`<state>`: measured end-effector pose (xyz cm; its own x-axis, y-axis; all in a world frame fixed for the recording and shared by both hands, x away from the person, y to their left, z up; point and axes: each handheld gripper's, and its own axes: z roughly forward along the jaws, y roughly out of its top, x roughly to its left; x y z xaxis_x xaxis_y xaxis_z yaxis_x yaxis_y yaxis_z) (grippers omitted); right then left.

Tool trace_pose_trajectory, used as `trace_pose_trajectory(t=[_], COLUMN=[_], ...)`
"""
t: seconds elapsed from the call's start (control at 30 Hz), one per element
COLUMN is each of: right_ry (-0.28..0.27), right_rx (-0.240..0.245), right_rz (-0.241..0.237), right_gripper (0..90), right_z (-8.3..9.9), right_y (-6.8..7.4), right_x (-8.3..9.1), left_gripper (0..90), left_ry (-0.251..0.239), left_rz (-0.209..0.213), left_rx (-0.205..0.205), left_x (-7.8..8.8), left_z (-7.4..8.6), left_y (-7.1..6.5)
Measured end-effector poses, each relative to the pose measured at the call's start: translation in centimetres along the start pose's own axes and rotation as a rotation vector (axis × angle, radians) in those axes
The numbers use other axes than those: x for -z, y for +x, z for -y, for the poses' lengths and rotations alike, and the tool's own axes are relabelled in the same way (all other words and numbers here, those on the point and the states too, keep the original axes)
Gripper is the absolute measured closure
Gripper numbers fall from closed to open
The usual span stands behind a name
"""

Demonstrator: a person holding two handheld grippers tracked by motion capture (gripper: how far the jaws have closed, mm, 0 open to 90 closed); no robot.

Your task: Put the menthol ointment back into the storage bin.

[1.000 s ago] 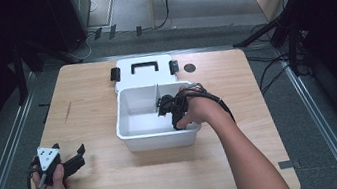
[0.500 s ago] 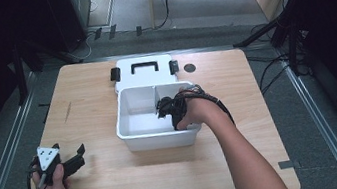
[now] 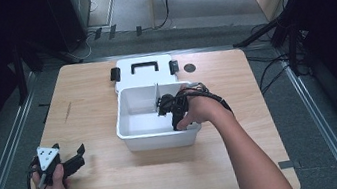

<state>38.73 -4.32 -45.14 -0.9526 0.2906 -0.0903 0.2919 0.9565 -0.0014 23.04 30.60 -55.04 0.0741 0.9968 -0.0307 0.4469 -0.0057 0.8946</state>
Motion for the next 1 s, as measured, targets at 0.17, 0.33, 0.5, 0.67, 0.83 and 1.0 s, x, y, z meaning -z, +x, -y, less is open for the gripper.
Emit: trace_pose_trajectory(t=[0.17,0.33,0.5,0.67,0.83,1.0], right_ry=[-0.047,-0.076,-0.115,-0.133,-0.153,-0.141], right_rx=[-0.01,-0.022,-0.036,-0.067,-0.094,-0.118], right_rz=[0.016,0.041,0.038,0.044,0.043,0.066], right_gripper=[38.6,38.2,37.9,38.1,37.3,35.7], right_z=[0.6,1.2,2.0,3.0,4.3,6.2], right_y=[-0.2,-0.4,-0.6,-1.1,-1.3,-1.5], right_x=[1.9,3.9,5.7,7.2,8.2,8.7], left_gripper=[14.0,14.0,14.0,14.1,14.0,14.0], left_ry=[0.002,-0.003,-0.001,0.001,-0.002,-0.004], left_rz=[-0.002,-0.002,0.001,0.001,0.0,0.001], left_rx=[-0.003,-0.002,0.0,-0.001,0.003,0.01], left_x=[0.0,0.0,0.0,0.0,0.0,0.0], left_z=[0.0,0.0,0.0,0.0,0.0,0.0], left_y=[0.0,-0.1,0.0,0.0,0.0,0.1])
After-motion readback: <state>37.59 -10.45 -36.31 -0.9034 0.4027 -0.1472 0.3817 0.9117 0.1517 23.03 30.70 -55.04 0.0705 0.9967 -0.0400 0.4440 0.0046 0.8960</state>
